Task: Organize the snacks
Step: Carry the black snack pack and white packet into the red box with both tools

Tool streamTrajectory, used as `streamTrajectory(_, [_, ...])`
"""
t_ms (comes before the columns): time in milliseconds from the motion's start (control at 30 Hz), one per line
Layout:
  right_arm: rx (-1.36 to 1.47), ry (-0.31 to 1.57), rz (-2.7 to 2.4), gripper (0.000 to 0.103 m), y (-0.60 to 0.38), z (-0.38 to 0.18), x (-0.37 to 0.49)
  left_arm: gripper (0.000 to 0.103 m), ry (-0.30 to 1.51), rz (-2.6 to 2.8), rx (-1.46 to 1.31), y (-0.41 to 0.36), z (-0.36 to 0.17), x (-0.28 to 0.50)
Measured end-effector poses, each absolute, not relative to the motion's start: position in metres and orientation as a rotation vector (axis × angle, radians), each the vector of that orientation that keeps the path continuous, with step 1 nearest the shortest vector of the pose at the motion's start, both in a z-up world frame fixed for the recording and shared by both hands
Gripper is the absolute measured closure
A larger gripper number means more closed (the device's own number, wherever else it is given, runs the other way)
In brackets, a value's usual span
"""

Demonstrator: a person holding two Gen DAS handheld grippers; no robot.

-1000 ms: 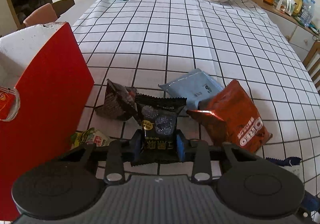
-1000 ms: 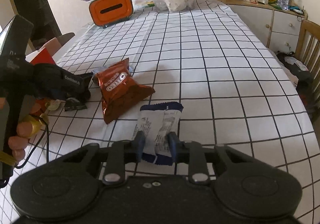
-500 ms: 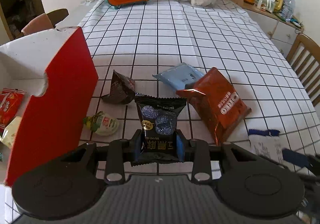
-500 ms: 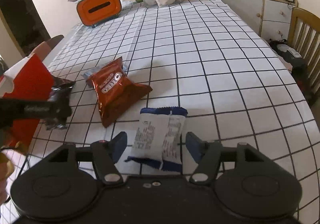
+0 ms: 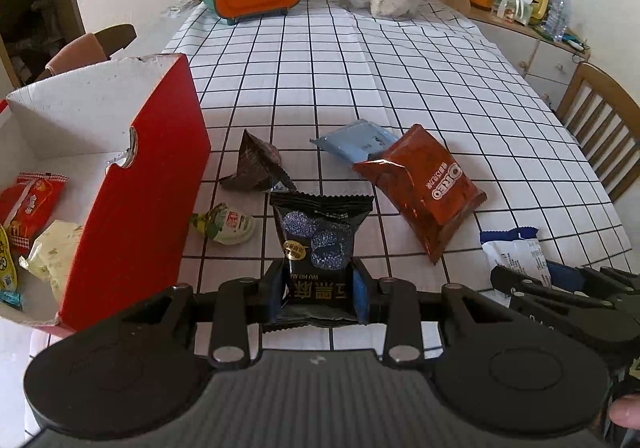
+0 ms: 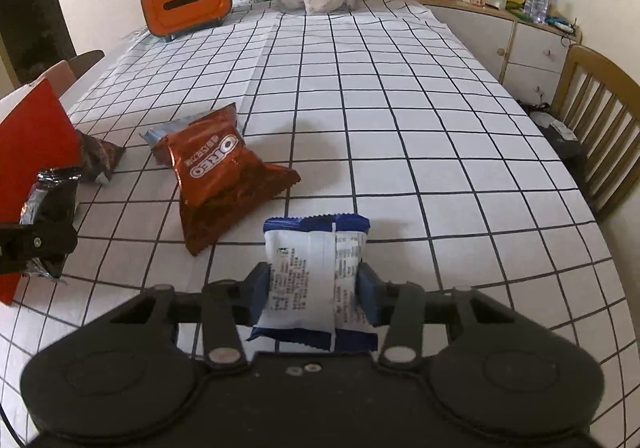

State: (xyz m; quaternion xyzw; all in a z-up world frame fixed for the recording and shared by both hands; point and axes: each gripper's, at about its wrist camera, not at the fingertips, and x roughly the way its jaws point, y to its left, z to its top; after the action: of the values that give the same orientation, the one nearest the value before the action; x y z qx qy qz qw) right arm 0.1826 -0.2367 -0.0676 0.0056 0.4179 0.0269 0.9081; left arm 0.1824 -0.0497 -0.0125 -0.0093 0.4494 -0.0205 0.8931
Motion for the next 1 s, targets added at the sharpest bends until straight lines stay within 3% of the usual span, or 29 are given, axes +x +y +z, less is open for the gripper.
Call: streamTrajectory(1000, [-0.013,0.659,0.287,0.061,-0.184,0.044,0.099,0.069,0.808,-0.076,0.008,-0.003,0.062,0.134])
